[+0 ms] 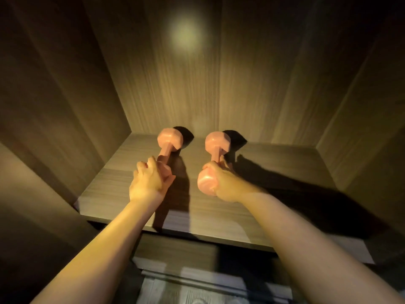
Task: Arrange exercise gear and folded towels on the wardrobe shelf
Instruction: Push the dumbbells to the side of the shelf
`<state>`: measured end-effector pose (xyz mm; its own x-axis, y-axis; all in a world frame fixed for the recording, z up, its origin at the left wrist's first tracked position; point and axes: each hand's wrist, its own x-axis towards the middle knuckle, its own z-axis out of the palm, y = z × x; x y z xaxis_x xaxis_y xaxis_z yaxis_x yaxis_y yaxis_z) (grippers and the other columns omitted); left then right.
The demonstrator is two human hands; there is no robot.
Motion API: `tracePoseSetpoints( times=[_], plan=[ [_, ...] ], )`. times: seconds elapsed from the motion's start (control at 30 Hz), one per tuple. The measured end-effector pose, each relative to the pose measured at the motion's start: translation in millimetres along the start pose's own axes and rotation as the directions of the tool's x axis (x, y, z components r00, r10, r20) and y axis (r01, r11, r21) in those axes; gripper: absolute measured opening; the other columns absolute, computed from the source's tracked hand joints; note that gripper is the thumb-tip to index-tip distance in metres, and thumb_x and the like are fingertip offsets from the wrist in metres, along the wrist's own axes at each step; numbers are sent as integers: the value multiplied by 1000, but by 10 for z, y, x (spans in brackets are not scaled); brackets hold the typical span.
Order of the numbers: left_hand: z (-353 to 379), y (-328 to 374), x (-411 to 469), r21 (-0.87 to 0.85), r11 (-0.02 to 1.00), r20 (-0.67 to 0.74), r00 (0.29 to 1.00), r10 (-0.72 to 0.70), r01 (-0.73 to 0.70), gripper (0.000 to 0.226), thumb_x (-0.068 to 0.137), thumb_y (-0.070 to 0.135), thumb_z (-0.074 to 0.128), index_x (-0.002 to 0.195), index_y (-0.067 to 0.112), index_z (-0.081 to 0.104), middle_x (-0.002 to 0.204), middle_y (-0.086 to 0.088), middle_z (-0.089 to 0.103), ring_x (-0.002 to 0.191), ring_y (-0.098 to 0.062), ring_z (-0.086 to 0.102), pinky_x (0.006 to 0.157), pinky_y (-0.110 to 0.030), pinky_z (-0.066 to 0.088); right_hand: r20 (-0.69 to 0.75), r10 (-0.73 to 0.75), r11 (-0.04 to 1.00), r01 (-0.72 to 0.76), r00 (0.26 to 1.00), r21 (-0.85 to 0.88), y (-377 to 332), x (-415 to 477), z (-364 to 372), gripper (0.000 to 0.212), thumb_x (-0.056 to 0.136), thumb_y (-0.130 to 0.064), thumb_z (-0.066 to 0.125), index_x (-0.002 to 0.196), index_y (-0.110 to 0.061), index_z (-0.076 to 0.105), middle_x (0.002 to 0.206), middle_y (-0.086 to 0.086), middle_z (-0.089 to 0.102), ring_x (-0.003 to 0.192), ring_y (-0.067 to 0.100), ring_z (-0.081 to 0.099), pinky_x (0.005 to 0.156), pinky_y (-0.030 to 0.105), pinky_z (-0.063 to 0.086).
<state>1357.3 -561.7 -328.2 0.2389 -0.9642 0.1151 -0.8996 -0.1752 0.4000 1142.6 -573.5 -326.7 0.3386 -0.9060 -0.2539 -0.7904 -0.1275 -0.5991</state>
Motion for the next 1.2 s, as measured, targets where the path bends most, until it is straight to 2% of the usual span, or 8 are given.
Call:
tracePoseSetpoints(
  times=[0.07,0.13,0.27,0.43,0.6,0.77,1.03,1.2],
  plan=[
    [-31,-57,73,-4,999,-32,999,-32,32,63,87,42,67,130,8,36,121,-17,46,111,-36,51,82,-48,51,18,-6,997,4,1000,71,4,28,-6,61,93,-9,53,139,-41,30,151,-6,16,132,22,28,106,45,33],
    [-66,-126,146,-11,998,-73,996,-60,59,60,89,41,65,129,6,37,121,-17,48,110,-35,52,81,-48,52,41,-15,992,10,999,122,2,64,-26,54,94,-14,52,138,-39,33,138,-10,26,117,12,30,98,36,31],
    [-111,-294,323,40,996,-134,989,-69,75,57,90,40,63,125,1,40,120,-19,49,109,-36,52,82,-48,50,83,-38,993,28,996,116,-36,147,-31,50,93,-11,54,130,-39,37,115,-22,30,106,5,36,95,32,30],
    [-169,-475,599,250,962,-185,980,-67,113,59,92,48,56,128,3,43,123,-15,51,113,-33,50,90,-46,45,35,-59,997,61,998,-47,-138,254,18,67,91,-7,59,142,-37,26,149,-5,15,132,26,30,108,45,32],
    [-170,-599,760,347,930,-209,977,-47,119,60,95,49,49,132,3,42,125,-15,52,113,-32,50,91,-45,41,31,-80,994,82,996,-70,-125,302,32,69,90,-8,59,142,-38,25,151,-2,14,134,28,28,108,45,34],
    [-185,-651,847,460,878,-218,976,-30,130,53,96,48,45,124,3,46,121,-16,53,109,-32,51,87,-42,39,42,-89,994,91,995,-64,-123,282,22,69,91,-7,59,142,-38,24,150,-4,13,132,28,30,105,44,37],
    [-220,-754,916,554,826,-224,974,33,99,48,99,48,37,118,6,49,119,-15,54,104,-30,51,86,-39,40,62,-104,993,107,993,-41,-134,253,0,69,93,-8,57,142,-41,23,153,-10,6,132,29,30,95,36,40],
    [-211,-862,964,587,806,-210,976,59,78,46,100,43,34,118,3,48,117,-17,55,100,-31,51,82,-38,40,75,-105,994,107,992,-22,-153,237,-7,68,93,-10,57,143,-41,23,156,-9,3,135,30,28,98,38,39]
  ],
)
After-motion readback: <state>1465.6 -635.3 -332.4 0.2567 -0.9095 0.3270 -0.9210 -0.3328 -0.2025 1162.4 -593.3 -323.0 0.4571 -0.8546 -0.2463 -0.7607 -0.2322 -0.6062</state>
